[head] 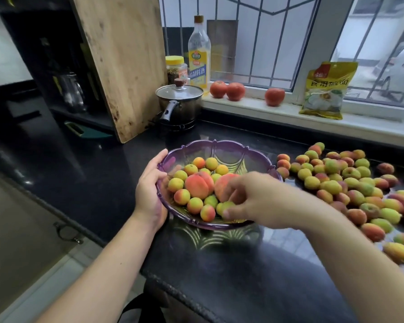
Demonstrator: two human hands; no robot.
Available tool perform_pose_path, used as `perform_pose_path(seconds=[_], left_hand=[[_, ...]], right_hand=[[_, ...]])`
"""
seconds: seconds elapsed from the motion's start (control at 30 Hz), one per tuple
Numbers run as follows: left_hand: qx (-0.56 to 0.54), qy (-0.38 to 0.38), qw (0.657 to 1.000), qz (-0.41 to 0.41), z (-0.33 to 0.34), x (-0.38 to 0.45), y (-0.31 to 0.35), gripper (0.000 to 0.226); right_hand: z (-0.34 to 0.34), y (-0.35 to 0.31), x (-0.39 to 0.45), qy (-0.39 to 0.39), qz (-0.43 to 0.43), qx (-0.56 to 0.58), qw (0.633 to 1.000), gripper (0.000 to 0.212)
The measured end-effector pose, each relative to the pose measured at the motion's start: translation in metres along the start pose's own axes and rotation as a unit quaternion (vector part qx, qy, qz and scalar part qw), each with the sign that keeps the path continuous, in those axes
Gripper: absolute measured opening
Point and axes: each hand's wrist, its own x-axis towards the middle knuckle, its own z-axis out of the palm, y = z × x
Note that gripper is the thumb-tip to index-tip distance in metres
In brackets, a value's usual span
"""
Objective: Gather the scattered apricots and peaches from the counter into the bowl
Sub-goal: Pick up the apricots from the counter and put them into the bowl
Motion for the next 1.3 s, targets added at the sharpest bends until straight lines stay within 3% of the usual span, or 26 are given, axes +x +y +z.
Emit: perform_pose_path(seconds=[0.3,0.47,0.8,0.87,0.93,1.03,1.13,1.2,1.3], left_hand=[[0.001,0.007,1.0,-0.002,0.001,-0.004,0.005,0.057],[0.017,0.004,1.0,-0.008,0.002,-0.003,0.005,0.05],[0.002,-0.009,1.0,-0.005,-0.001,0.0,0.002,0.059],[-0.007,-0.012,1.0,-0.005,-0.002,0.002,0.001,0.06],[-0.005,-0.009,1.0,-0.003,-0.004,0.004,-0.001,0.06],[-0.009,0.006,1.0,-0.01,-0.006,0.01,0.001,0.048],[-0.036,-0.012,0.998,-0.041,-0.004,0.011,0.006,0.027],[-0.047,-0.04,0.996,-0.06,-0.002,0.007,0.008,0.036],[-0.051,-0.044,0.995,-0.068,0.0,0.004,0.007,0.043]], right_hand=[[0.02,-0.004,0.02,0.026,0.032,-0.091,0.995,0.024],[0.023,-0.009,0.022,0.02,0.026,-0.105,0.994,0.021],[0.012,-0.01,0.013,0.003,0.027,-0.092,0.995,0.018],[-0.007,-0.003,0.007,0.061,0.03,-0.035,0.997,0.012],[-0.031,0.012,0.006,0.185,0.05,0.038,0.981,0.009],[-0.046,0.064,0.026,0.324,0.14,0.012,0.935,0.009],[-0.023,0.117,0.057,0.235,0.216,-0.131,0.939,0.016],[-0.004,0.131,0.07,0.182,0.203,-0.175,0.946,0.025],[0.011,0.127,0.068,0.219,0.182,-0.186,0.94,0.013]])
